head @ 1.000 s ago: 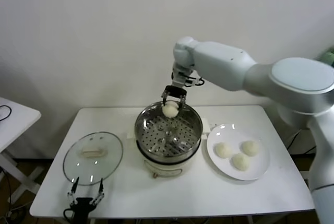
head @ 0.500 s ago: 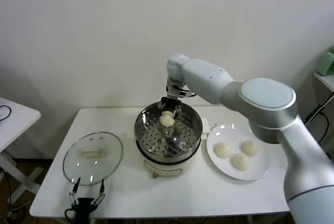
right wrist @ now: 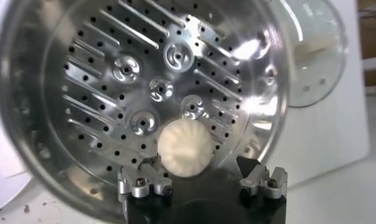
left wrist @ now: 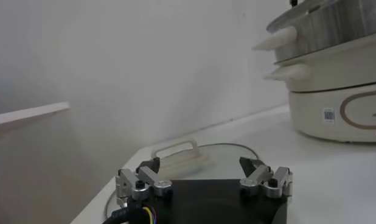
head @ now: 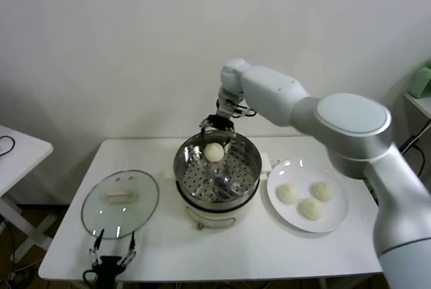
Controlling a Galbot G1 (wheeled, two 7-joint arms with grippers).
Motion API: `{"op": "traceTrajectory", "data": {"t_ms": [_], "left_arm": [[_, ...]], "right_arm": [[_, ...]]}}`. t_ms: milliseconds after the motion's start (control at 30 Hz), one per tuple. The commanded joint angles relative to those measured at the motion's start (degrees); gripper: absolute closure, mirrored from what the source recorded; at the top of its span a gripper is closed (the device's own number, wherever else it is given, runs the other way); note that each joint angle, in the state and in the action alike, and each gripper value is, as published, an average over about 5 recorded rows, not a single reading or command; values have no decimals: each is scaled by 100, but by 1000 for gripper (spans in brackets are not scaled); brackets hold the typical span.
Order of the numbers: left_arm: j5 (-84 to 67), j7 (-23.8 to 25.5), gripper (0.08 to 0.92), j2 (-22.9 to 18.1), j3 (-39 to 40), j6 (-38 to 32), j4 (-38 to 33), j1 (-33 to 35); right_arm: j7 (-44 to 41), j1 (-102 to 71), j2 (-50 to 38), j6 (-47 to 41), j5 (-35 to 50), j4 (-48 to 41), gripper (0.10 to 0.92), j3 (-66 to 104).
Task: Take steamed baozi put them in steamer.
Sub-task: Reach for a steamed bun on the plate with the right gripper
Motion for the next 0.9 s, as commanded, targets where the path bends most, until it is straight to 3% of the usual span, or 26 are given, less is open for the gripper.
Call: {"op": "traceTrajectory", "data": {"t_ms": [33,167,367,667,900], "left_arm": [[24,3,177,16,-1,9,-64,40],[25,2,177,23,-5,4,-110,79],[24,3,177,26,-17,-3,-126,82],[73,9,177,-1,-10,-10,-65,56],[78,2,177,-24,-51,-30,-33,60]], "right_arm": [[-77,1440,-1142,-1028,2298,1514,203,-1566],[262,2161,-2118,-2071,2735,2514,203,-2815],[959,2456,-3101,-3625,2392,3418,203,-3772],[1841,2059,-3286,-5403,2930,4321,203,-3753],[2237,1123,-3179,-6388,2909,4351,203,-3042]]}}
